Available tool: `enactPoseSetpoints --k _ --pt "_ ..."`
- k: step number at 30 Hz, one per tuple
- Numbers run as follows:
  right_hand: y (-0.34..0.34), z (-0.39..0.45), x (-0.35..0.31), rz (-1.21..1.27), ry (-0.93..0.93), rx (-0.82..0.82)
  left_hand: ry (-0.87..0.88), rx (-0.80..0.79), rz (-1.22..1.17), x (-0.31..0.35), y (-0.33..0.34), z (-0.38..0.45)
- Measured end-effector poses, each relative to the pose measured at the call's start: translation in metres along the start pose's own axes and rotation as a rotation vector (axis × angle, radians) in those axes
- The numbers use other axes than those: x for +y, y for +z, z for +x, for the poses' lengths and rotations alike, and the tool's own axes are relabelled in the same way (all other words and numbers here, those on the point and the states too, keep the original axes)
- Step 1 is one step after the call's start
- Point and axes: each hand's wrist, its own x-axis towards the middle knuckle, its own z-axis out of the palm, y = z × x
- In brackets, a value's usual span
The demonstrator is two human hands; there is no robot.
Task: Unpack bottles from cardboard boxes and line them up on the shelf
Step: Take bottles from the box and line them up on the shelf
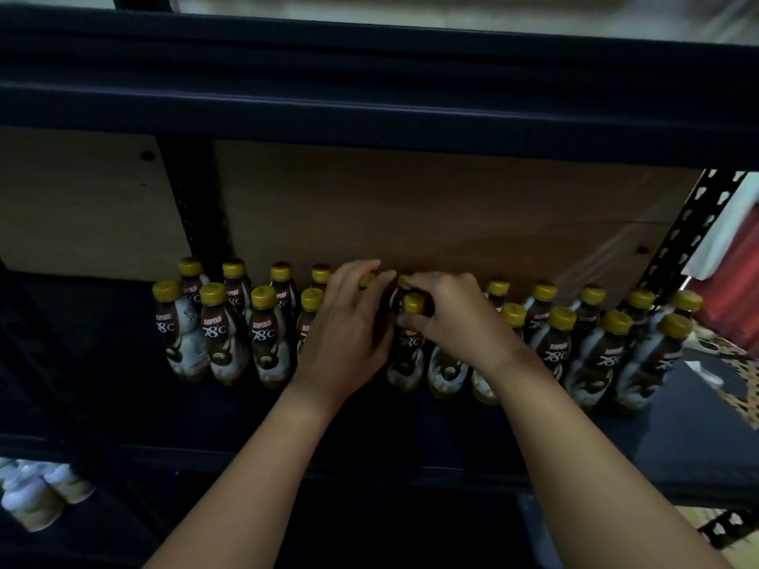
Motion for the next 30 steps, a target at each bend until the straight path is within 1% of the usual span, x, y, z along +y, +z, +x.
enactPoseSetpoints --k 2,3,4,8,10,12,23,30 --pt "-0.011 -0.003 0.005 -0.010 -0.016 0.104 0.042 -0.010 -0.046 0.011 0.004 0.003" --pt "-0.017 -0.006 0.010 -0.020 0.001 0.126 0.034 -0.037 -0.064 0.016 0.008 0.005" --pt "-0.023 -0.007 0.016 -0.030 0.026 0.115 0.011 -0.068 -0.074 0.019 0.010 0.006" --pt "-0.030 -0.014 0.034 -0.131 0.118 -0.048 -0.104 -0.202 -0.066 0.028 0.022 0.012" --pt "-0.027 -0.016 0.038 -0.135 0.128 -0.047 -0.122 -0.232 -0.026 0.031 0.025 0.014" --pt "-0.026 -0.016 0.041 -0.114 0.124 -0.043 -0.136 -0.230 0.003 0.033 0.027 0.014" --pt "-0.028 -0.017 0.045 -0.058 0.122 -0.055 -0.156 -0.214 -0.027 0.036 0.030 0.017" --pt "-0.029 -0.015 0.048 -0.049 0.114 -0.067 -0.169 -0.249 -0.022 0.037 0.028 0.023"
